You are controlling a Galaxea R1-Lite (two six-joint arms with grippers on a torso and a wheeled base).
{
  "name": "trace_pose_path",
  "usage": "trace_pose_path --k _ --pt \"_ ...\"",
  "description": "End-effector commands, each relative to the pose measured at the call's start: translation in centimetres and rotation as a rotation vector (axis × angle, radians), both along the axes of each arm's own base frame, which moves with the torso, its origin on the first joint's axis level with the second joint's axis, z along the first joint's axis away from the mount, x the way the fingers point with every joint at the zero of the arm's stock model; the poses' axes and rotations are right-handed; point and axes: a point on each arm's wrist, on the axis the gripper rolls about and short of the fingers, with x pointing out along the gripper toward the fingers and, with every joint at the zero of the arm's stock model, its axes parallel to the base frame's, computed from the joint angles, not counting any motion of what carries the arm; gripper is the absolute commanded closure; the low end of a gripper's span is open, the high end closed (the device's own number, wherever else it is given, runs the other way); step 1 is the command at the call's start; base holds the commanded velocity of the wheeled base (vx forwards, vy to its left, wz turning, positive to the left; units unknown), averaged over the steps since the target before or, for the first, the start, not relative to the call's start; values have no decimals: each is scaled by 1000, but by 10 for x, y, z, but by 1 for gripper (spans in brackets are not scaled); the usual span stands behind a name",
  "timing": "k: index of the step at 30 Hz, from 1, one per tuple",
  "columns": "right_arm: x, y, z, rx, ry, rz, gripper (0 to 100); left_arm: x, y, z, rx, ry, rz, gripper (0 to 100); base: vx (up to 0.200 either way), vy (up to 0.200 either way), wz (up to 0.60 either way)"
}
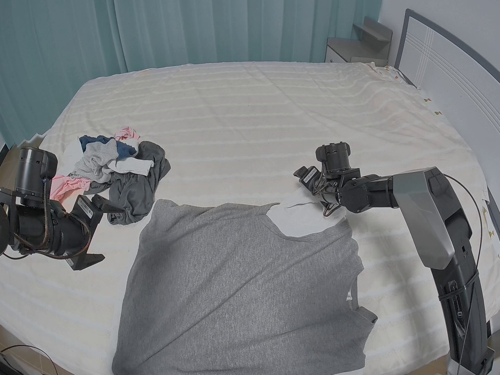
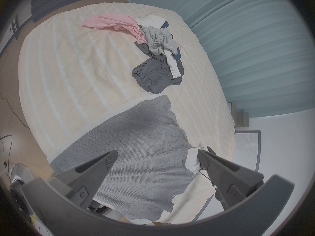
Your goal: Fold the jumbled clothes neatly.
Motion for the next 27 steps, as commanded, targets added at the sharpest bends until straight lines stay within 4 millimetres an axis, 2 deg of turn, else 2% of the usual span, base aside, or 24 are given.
trace_pose_path --k 1,6,11,16,17,27 --pt "-1 5 -9 -2 16 7 0 0 0 0 0 1 0 0 0 0 0" --pt "-1 13 -3 42 -40 21 0 -1 0 0 -1 1 1 0 0 0 0" --pt "-5 25 13 74 -114 47 0 -3 0 -1 0 2 0 0 0 0 0" --pt "-8 32 16 81 -123 69 0 -3 0 -2 -2 6 0 0 0 0 0" --pt "-9 35 15 82 -119 81 100 -3 0 -2 -1 7 0 0 0 0 0" --pt "-22 59 15 58 -117 158 100 -4 0 -1 -2 4 0 0 0 0 0"
